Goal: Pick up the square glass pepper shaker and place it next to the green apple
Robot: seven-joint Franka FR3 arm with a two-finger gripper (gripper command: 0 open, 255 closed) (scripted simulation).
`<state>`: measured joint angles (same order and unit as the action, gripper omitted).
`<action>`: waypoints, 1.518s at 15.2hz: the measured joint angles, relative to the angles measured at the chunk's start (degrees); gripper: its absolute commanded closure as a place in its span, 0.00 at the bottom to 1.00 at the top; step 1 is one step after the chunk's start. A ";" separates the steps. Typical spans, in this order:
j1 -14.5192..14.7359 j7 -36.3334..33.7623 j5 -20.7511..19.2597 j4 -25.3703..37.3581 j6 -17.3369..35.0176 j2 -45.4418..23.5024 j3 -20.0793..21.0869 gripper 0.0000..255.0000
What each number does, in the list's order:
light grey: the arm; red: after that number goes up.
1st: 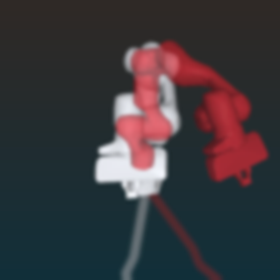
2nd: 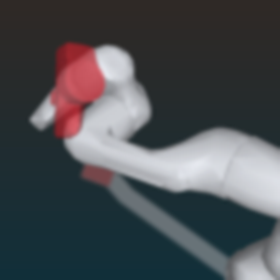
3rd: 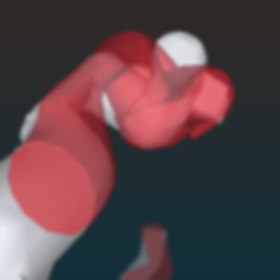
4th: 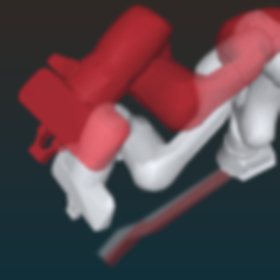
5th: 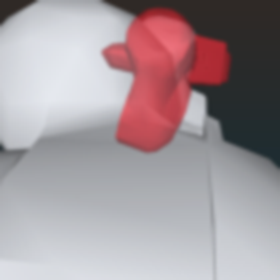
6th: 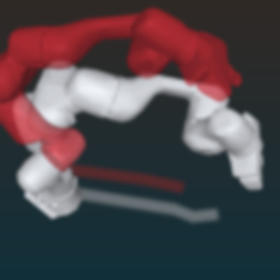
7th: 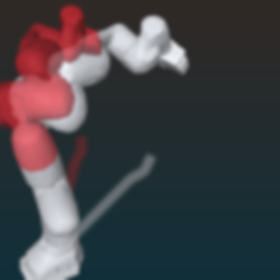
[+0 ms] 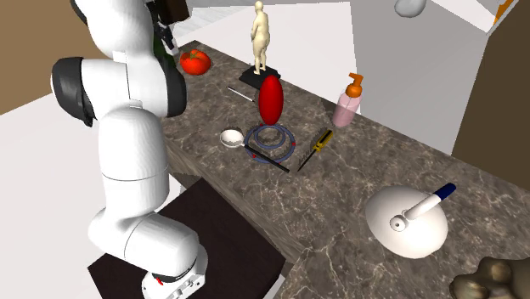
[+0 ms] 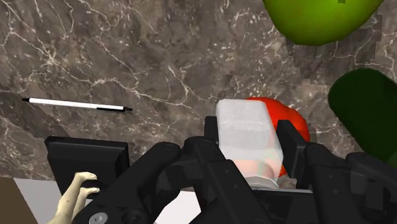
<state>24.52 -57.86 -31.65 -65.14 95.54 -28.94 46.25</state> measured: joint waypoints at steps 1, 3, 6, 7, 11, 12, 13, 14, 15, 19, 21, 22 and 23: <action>0.91 -0.41 -0.65 0.78 -0.06 -0.99 -0.32 1.00; 0.79 -0.98 -0.87 -0.46 1.16 -1.22 -0.42 1.00; -0.15 -1.73 -0.75 -3.51 3.56 -0.81 -0.32 1.00; -0.28 -1.90 -0.82 -4.09 4.14 -0.88 -0.36 1.00; -1.78 -2.93 -0.57 -8.69 7.62 -0.03 -0.15 1.00; -2.16 -3.15 -0.54 -9.78 8.48 0.14 -0.13 1.00; -2.26 -3.27 -0.66 -10.25 9.04 0.01 -0.20 1.00; -2.66 -3.37 -0.68 -11.26 9.94 0.08 -0.23 1.00; -2.54 -3.69 -0.97 -11.66 10.57 -0.28 -0.38 1.00; -3.38 -4.50 -1.28 -14.86 13.48 -0.24 -0.52 1.00; -3.50 -4.99 -1.59 -16.01 14.69 -0.44 -0.68 1.00; -3.71 -5.26 -1.65 -16.90 15.41 -0.33 -0.68 1.00; -3.63 -5.51 -1.95 -17.27 16.04 -0.68 -0.86 1.00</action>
<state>20.89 -63.37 -33.60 -82.41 111.58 -29.63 45.39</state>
